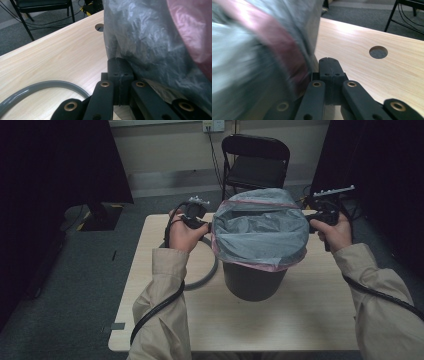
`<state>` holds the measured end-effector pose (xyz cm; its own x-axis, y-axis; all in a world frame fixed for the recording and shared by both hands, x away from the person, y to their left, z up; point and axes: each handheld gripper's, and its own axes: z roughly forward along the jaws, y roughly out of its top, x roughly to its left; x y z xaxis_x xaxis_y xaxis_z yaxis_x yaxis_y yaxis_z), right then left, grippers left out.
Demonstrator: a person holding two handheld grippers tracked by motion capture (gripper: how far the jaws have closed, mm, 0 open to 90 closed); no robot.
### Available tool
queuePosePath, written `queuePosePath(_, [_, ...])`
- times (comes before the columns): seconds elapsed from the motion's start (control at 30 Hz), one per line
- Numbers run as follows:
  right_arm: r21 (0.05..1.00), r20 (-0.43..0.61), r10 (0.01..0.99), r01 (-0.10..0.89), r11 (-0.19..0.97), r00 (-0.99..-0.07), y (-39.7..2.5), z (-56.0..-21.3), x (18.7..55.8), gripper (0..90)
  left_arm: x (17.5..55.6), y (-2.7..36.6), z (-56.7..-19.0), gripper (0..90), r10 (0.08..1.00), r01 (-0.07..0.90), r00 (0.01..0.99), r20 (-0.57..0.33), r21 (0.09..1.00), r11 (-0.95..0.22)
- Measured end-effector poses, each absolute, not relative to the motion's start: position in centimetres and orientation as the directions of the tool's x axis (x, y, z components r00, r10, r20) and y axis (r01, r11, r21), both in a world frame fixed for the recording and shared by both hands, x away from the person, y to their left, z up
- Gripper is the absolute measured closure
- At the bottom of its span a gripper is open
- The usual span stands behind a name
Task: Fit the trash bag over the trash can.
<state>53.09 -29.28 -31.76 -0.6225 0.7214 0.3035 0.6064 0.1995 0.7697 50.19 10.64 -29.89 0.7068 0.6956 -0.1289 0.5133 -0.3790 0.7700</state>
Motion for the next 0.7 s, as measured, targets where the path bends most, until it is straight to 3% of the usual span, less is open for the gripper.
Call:
queuePosePath(0.2, [0.753, 0.329, 0.736, 0.635, 0.174, -0.591, -28.7, -33.4, 54.1, 90.0, 50.0, 10.9, -30.2, 90.0, 0.696, 0.523, 0.705, -0.137, 0.763, -0.379])
queuePosePath(0.23, [0.755, 0.32, 0.747, 0.633, 0.17, -0.583, -29.0, -33.2, 53.9, 82.0, 49.8, 10.9, -30.2, 90.0, 0.699, 0.524, 0.702, -0.136, 0.764, -0.377])
queuePosePath(0.33, [0.763, 0.29, 0.771, 0.623, 0.173, -0.568, -30.0, -32.3, 53.2, 72.1, 49.2, 11.1, -30.3, 90.0, 0.693, 0.521, 0.706, -0.145, 0.769, -0.37])
queuePosePath(0.4, [0.769, 0.265, 0.793, 0.616, 0.169, -0.548, -30.8, -31.4, 52.6, 58.4, 48.5, 10.9, -30.3, 90.0, 0.694, 0.514, 0.707, -0.135, 0.772, -0.373])
queuePosePath(0.5, [0.788, 0.24, 0.823, 0.598, 0.144, -0.514, -32.1, -29.6, 51.1, 46.6, 47.5, 10.7, -30.2, 90.0, 0.701, 0.51, 0.703, -0.118, 0.771, -0.382])
queuePosePath(0.7, [0.819, 0.279, 0.825, 0.57, 0.062, -0.492, -33.3, -25.9, 47.4, 34.9, 45.0, 10.7, -30.2, 90.0, 0.701, 0.506, 0.704, -0.113, 0.772, -0.384])
